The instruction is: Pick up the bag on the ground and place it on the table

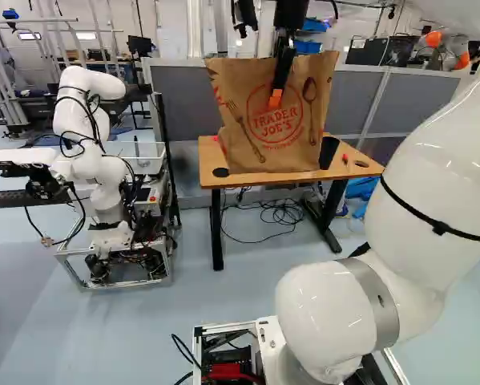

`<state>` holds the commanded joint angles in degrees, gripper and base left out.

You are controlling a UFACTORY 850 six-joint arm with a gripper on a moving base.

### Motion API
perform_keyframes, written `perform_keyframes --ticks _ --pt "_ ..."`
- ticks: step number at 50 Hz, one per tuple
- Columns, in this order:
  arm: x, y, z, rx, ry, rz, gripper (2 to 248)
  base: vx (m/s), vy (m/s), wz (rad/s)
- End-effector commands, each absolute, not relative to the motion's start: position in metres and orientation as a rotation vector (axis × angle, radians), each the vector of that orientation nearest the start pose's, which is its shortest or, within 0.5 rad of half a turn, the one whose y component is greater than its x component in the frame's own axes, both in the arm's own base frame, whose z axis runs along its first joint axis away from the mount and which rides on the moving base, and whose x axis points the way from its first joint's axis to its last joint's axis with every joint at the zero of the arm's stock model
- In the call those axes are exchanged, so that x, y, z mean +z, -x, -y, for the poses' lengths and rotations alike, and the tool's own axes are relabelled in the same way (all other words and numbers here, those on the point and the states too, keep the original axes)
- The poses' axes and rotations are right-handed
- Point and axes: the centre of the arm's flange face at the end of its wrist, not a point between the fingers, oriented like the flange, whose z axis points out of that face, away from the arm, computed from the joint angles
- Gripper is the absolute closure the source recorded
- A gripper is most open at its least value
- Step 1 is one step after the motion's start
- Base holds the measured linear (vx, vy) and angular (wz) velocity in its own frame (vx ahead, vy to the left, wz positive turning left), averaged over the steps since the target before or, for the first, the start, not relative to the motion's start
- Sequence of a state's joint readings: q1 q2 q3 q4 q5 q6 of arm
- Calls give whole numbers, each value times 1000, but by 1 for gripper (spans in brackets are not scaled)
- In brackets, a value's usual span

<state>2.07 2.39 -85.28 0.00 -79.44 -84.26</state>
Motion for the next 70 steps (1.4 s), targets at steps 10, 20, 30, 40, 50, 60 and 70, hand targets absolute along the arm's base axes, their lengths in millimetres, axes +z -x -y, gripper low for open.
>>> perform_keyframes --ticks 10,20,30,40,50,60,70 --pt "797 -428 -16 -175 2357 2211 229 193 70 -23" --pt "797 -428 -16 -175 2357 2211 229 164 59 -20" --pt "797 -428 -16 -175 2357 2211 229 154 52 -22" --pt "797 -428 -16 -175 2357 2211 229 127 33 -3" --pt "797 -428 -16 -175 2357 2211 229 58 2 -4" --pt "797 -428 -16 -175 2357 2211 229 29 0 -3" --pt "797 -428 -16 -175 2357 2211 229 56 0 -5"
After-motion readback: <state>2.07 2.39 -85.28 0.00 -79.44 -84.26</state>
